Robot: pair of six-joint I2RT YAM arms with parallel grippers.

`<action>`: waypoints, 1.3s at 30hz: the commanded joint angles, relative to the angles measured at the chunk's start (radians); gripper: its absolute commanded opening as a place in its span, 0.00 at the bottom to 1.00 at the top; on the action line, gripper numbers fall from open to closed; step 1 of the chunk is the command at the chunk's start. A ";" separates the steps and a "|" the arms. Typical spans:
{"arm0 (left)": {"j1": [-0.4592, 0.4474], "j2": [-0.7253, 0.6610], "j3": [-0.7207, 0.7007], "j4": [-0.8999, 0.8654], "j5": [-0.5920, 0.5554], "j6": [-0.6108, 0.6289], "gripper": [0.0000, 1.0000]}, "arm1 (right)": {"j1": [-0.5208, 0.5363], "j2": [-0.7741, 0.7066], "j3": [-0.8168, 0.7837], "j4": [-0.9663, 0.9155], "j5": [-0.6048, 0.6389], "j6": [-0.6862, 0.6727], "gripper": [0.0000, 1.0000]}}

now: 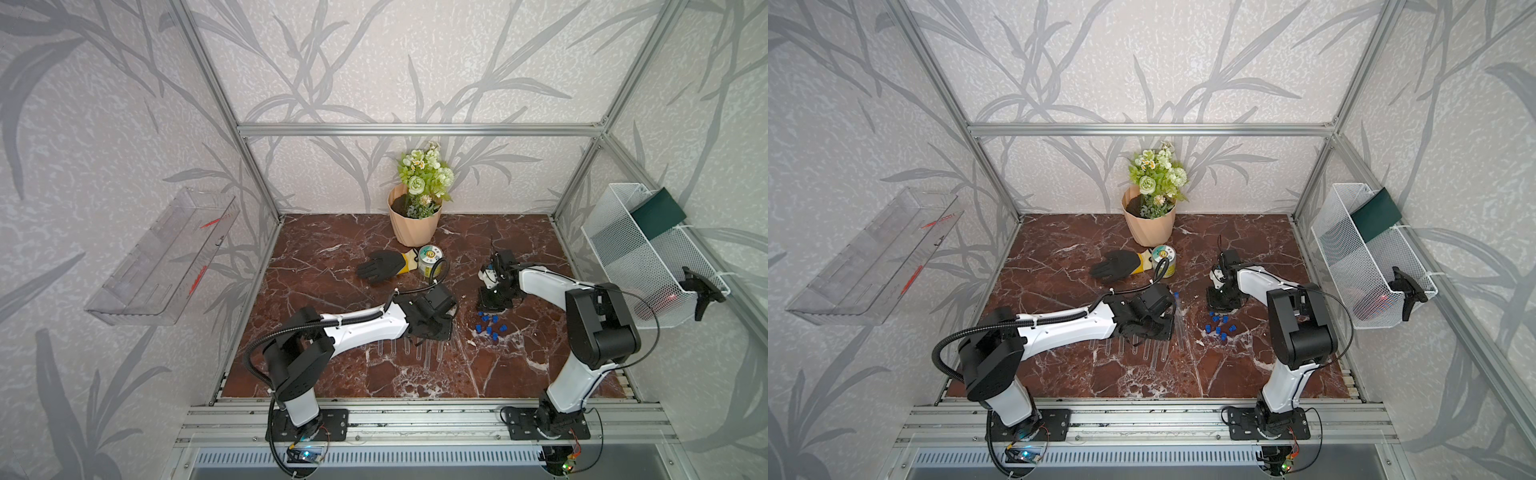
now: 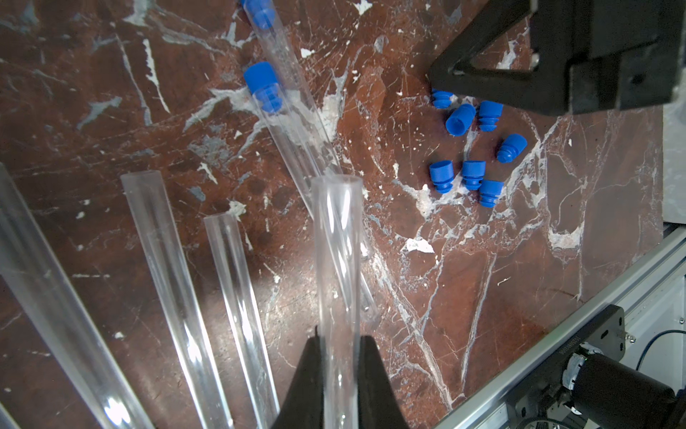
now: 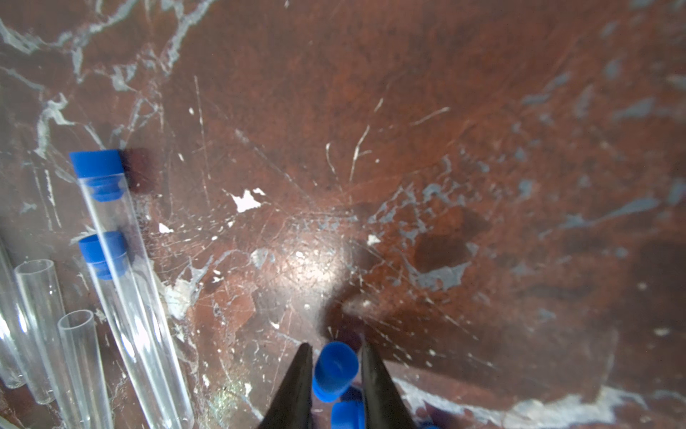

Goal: Remove stoppers from test tubes
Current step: Place the stopper at the center of the board.

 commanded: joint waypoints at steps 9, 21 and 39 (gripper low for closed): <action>-0.007 0.031 0.065 -0.065 -0.039 -0.029 0.04 | -0.001 -0.058 0.018 -0.044 0.017 -0.011 0.30; -0.006 0.138 0.159 -0.173 -0.093 -0.065 0.06 | -0.003 -0.278 0.034 -0.171 -0.007 -0.033 0.41; -0.003 0.250 0.230 -0.282 -0.149 -0.121 0.06 | -0.035 -0.396 0.025 -0.219 -0.049 -0.051 0.77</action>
